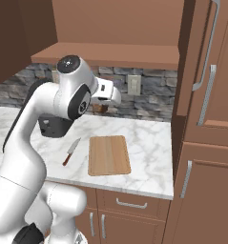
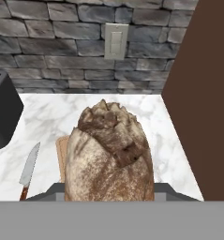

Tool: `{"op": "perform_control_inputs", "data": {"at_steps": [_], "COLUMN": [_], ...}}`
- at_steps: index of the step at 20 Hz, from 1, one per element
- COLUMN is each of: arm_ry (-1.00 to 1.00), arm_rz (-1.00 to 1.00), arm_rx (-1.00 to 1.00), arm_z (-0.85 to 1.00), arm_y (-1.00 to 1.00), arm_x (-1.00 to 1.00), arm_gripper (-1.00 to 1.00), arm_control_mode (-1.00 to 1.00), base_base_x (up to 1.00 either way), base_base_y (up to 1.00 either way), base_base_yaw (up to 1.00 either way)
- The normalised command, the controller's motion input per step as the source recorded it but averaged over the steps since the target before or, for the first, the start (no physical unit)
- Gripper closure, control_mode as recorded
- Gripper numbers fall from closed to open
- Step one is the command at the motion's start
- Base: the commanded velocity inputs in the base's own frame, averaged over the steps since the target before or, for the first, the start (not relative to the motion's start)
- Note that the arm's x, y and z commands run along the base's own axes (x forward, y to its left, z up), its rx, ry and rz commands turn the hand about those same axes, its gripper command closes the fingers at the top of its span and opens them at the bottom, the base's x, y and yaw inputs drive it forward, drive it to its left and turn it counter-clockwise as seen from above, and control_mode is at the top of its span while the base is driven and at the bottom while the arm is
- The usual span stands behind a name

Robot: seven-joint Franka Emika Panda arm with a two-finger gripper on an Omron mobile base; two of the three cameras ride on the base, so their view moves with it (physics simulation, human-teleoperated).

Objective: Pick the bread, place it on the cutting board, pick the jam, place it on the counter, and close the cabinet.

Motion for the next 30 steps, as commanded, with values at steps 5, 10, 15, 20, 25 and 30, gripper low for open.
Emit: {"op": "perform_control_inputs", "data": {"at_steps": [5, 10, 15, 20, 25, 30], "arm_ry": [-0.09, -0.09, -0.07, -0.01, 0.02, 0.04], "arm_rz": [0.01, 0.01, 0.01, 0.01, 0.02, 0.03], "arm_rx": [0.00, 0.00, 0.00, 0.00, 0.00, 0.00], "arm_z": [-0.31, -0.27, -0.21, -0.13, -0.01, -0.04], "arm_y": [0.06, 0.02, 0.00, 0.00, 0.00, 0.00], "arm_x": [-0.04, -0.05, 0.00, 0.00, -0.05, -0.08], "arm_gripper": [1.00, 1.00, 1.00, 1.00, 1.00, 1.00], "arm_control_mode": [-1.00, -1.00, -1.00, -1.00, -1.00, -1.00], "base_base_x": [0.00, 0.00, 0.00, 0.00, 0.00, 0.00], "base_base_y": [0.00, 0.00, 0.00, 0.00, 0.00, 0.00], "base_base_yaw": [0.00, 0.00, 0.00, 0.00, 0.00, 0.00]}}
